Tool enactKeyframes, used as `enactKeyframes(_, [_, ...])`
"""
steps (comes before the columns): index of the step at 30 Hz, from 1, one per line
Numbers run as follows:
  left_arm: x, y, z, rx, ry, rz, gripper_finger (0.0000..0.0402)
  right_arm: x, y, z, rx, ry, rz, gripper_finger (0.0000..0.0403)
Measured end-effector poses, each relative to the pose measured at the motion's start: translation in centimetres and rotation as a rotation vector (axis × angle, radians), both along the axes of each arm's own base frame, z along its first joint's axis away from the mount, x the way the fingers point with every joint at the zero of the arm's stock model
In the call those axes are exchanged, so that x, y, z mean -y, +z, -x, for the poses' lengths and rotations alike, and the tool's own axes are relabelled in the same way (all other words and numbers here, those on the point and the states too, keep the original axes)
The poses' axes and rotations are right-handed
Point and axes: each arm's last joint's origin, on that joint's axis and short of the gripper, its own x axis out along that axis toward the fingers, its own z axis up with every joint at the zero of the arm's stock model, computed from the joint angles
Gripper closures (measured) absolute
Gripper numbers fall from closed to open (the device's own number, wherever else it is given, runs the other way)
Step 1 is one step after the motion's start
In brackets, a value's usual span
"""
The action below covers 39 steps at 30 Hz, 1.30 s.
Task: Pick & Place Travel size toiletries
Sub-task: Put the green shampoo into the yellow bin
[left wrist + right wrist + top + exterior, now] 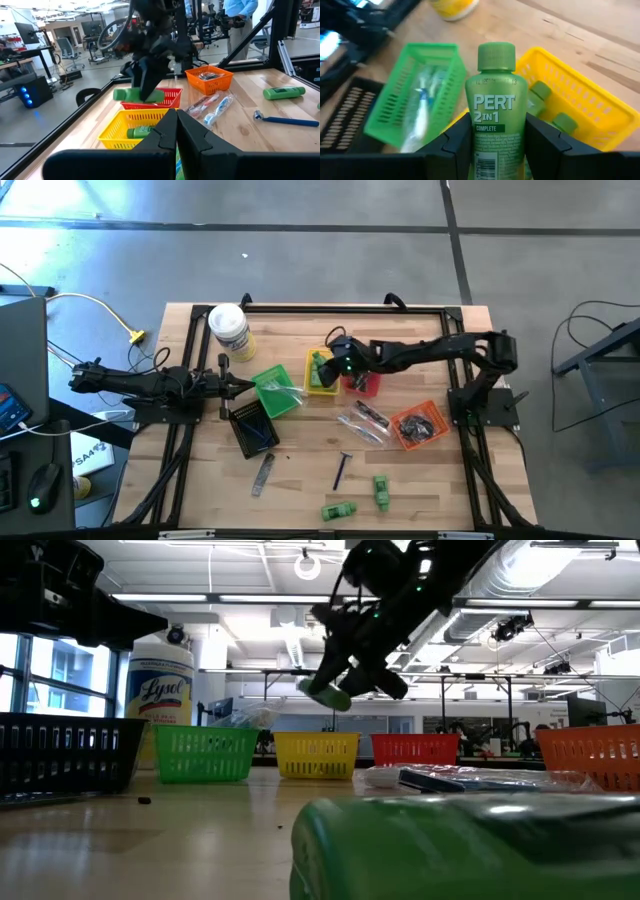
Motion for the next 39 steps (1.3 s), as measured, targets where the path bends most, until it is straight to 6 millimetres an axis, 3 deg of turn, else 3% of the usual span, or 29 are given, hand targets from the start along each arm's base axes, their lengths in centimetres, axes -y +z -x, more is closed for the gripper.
enactKeyframes(10, [0.0, 0.0, 0.0, 0.0, -0.001, 0.006, 0.0402, 0.7, -1.1, -2.7, -0.061, -0.035, -0.033, 0.0264])
enactKeyframes(17, [0.0, 0.0, 0.0, -0.001, -0.001, 0.006, 0.0402, 0.8, -1.5, -2.3, -0.133, -0.114, -0.033, 0.0264])
enactKeyframes(39, [0.0, 0.0, 0.0, -0.001, -0.005, 0.006, 0.0402, 0.8, -3.9, -3.1, -0.155, -0.08, -0.062, 0.0261])
